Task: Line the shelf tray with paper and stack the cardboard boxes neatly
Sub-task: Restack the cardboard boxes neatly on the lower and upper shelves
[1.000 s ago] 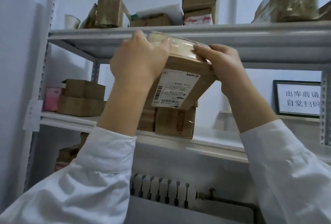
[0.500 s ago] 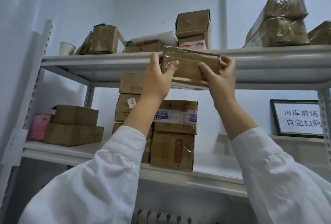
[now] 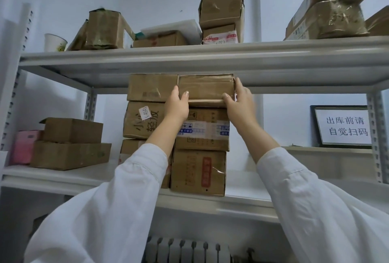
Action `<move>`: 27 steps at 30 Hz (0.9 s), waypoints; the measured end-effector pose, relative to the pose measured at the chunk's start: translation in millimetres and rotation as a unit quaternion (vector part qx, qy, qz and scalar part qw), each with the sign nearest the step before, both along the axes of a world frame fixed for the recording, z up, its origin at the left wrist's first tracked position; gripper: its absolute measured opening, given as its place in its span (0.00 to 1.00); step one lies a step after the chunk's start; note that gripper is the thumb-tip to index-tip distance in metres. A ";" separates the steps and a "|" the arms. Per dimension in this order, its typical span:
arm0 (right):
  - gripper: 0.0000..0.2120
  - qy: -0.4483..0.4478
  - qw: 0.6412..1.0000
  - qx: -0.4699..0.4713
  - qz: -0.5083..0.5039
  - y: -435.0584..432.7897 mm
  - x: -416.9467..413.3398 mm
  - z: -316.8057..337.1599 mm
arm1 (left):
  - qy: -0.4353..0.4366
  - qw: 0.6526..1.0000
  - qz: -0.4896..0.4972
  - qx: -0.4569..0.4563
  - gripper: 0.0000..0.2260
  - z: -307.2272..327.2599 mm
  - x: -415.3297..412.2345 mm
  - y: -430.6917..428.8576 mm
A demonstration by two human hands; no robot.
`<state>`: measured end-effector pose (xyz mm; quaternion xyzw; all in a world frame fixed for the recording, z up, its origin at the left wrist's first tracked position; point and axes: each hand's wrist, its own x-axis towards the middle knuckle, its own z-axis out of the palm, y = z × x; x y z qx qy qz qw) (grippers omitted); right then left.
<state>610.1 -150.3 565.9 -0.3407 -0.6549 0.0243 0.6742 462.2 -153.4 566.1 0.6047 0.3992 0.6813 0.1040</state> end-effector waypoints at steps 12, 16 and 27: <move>0.20 0.117 0.990 0.058 -0.059 -21.3 23.8 -67.5 | -0.141 0.963 0.074 0.217 0.20 -66.6 34.2 -18.0; 0.11 0.093 0.992 0.028 -0.074 -39.6 37.9 -109.3 | -0.185 0.958 -0.008 0.219 0.16 -108.0 68.4 -26.1; 0.10 0.125 0.978 -0.069 -0.154 -74.8 145.2 -237.2 | -0.309 0.948 -0.066 -0.027 0.20 -244.7 180.7 -36.1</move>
